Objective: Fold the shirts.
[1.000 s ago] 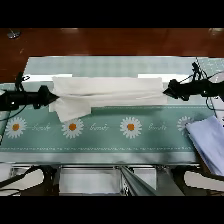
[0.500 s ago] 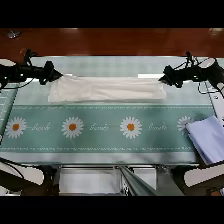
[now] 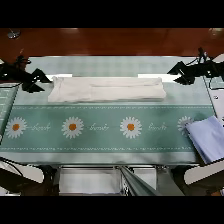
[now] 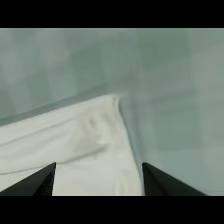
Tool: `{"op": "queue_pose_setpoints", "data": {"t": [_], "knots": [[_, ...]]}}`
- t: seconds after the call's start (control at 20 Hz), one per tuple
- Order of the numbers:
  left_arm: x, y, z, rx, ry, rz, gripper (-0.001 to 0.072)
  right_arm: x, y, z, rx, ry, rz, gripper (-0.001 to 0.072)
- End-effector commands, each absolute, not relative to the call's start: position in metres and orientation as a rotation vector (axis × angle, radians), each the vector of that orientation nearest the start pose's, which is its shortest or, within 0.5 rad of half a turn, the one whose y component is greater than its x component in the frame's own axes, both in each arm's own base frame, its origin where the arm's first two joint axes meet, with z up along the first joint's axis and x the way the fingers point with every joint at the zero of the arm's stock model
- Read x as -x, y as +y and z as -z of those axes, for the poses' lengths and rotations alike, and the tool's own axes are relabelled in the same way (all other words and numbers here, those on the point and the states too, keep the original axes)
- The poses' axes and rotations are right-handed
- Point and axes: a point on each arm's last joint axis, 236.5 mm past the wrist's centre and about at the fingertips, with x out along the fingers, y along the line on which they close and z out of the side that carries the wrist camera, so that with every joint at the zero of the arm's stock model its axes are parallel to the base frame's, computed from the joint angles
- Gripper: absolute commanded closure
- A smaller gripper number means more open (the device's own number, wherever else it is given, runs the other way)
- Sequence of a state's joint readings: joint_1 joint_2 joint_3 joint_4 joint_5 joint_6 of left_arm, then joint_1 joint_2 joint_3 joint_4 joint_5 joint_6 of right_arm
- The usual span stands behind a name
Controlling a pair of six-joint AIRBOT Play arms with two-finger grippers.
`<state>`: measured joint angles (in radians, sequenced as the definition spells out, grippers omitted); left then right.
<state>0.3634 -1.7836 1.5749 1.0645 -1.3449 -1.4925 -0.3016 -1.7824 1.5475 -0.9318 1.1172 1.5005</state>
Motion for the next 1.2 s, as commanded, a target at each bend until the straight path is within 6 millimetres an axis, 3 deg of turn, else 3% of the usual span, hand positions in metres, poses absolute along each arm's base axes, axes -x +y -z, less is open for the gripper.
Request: {"op": "queue_pose_setpoints", "data": {"t": [0.0, 0.1, 0.2, 0.35, 0.45, 0.65, 0.8, 0.85, 0.9, 0.95, 1.0, 1.1, 1.15], "knots": [[-0.444, 0.095, 0.018, 0.626, 1.237, -0.056, 0.0005, -0.49, -0.056, 0.041, -0.802, 1.233, -0.046, 0.0089], [-0.446, 0.073, -0.011, 0.619, 1.041, -0.009, 0.0006, -0.483, -0.043, 0.055, -0.799, 1.295, -0.083, 0.0089], [-0.427, 0.046, -0.027, 0.602, 0.921, 0.006, 0.0005, -0.475, -0.026, 0.073, -0.799, 1.372, -0.118, 0.0089], [-0.379, 0.003, -0.023, 0.587, 0.898, 0.043, 0.0005, -0.475, 0.001, 0.087, -0.823, 1.413, -0.17, 0.0089], [-0.355, -0.021, -0.02, 0.576, 0.919, 0.091, 0.0005, -0.485, 0.027, 0.081, -0.841, 1.38, -0.258, 0.0089], [-0.347, -0.054, -0.018, 0.57, 0.957, 0.173, 0.0005, -0.486, 0.045, 0.097, -0.79, 1.414, -0.227, 0.0089], [-0.346, -0.072, -0.014, 0.576, 0.981, 0.213, 0.0006, -0.486, 0.065, 0.097, -0.781, 1.423, -0.26, 0.0117], [-0.346, -0.077, -0.011, 0.577, 0.992, 0.224, 0.0005, -0.486, 0.073, 0.094, -0.78, 1.424, -0.28, 0.0256], [-0.345, -0.081, -0.009, 0.579, 1.002, 0.234, 0.0006, -0.485, 0.08, 0.091, -0.76, 1.429, -0.307, 0.055], [-0.346, -0.084, -0.007, 0.589, 1.009, 0.239, 0.0006, -0.486, 0.086, 0.084, -0.748, 1.426, -0.339, 0.069], [-0.347, -0.085, -0.006, 0.595, 1.011, 0.238, 0.0006, -0.488, 0.092, 0.067, -0.766, 1.414, -0.378, 0.0691], [-0.352, -0.082, -0.008, 0.584, 1.014, 0.245, 0.0014, -0.489, 0.079, 0.032, -0.714, 1.352, -0.395, 0.0692], [-0.354, -0.081, -0.015, 0.586, 1.02, 0.257, 0.0186, -0.481, 0.066, 0.016, -0.646, 1.345, -0.375, 0.0692]]}}
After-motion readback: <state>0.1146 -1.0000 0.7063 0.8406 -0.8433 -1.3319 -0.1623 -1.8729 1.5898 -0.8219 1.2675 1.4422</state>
